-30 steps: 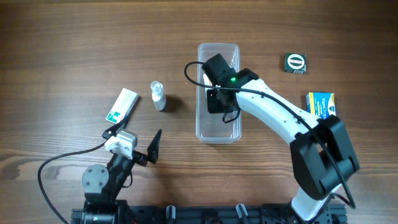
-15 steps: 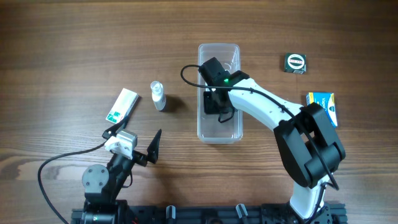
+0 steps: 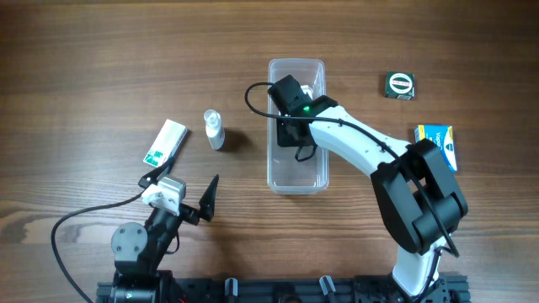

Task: Pack container
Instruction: 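Lower the Hansaplast box into the container and open the right gripper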

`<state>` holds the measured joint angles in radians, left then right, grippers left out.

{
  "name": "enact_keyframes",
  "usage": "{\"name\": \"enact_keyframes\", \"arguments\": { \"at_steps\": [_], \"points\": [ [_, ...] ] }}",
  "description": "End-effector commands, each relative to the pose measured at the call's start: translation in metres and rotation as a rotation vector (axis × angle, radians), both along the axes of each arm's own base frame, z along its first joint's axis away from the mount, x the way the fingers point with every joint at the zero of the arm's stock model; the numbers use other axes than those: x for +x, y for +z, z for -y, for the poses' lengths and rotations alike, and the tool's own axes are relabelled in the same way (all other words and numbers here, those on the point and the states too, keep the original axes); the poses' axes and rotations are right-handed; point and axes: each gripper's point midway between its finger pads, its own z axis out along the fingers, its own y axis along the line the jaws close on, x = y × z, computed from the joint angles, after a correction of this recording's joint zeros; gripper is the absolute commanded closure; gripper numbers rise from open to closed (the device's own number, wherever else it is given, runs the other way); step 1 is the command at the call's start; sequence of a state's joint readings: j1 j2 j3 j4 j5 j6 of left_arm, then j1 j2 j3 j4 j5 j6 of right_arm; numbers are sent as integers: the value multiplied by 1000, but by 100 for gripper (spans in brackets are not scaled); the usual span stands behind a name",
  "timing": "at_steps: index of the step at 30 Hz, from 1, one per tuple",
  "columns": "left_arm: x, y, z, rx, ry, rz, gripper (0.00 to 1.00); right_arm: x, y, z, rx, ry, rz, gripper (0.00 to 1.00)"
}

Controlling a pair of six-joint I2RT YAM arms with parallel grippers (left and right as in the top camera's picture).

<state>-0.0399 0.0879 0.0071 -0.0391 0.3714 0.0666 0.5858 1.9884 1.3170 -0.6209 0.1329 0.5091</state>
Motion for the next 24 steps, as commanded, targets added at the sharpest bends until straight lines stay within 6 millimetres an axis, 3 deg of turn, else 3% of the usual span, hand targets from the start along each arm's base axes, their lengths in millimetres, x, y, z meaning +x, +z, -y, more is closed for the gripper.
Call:
{"name": "enact_keyframes", "arguments": {
  "at_steps": [1,10,24],
  "points": [
    [1,-2,-2,8,10,-5,0,7,-3,6,-34,-28,30,96],
    [1,-2,-2,8,11,-5,0,16,1,-2,3,-29,70,95],
    [1,-2,-2,8,11,-5,0,23,3,5,-27,-46,104,95]
  ]
}}
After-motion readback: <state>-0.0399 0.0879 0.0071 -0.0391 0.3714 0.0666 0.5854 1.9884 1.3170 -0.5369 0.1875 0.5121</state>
